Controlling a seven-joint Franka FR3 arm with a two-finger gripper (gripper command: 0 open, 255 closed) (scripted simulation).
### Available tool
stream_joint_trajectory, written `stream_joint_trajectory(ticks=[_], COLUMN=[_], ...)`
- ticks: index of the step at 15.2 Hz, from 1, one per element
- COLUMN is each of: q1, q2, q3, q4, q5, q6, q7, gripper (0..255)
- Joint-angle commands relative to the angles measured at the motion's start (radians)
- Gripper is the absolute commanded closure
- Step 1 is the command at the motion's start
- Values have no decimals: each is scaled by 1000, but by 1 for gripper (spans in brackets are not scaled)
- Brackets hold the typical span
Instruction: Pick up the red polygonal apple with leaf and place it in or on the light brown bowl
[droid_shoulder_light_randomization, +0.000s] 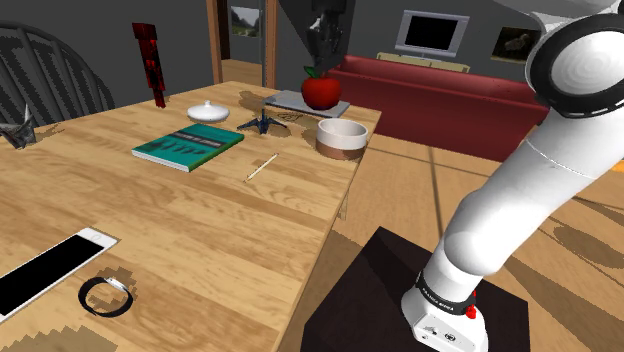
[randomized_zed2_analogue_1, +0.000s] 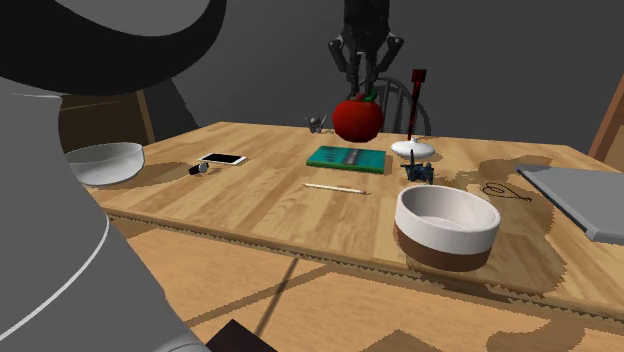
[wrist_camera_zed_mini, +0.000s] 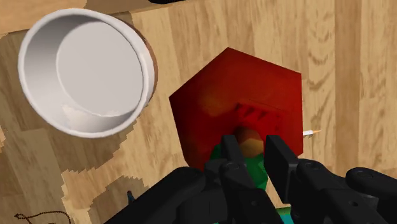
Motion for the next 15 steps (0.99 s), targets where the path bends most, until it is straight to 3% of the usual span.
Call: stream_joint_trajectory(ticks=[1, 8, 12, 15], q1=[-19, -87, -137, -136], q2=[10, 80, 160, 128], q3=[-33, -143, -213, -210], q4=[13, 114, 224, 140], q5=[-8, -26, -25, -29], q6=[-3, -33, -61, -9], q7=[-55, -236, -357, -353], gripper=[255, 255, 255, 255])
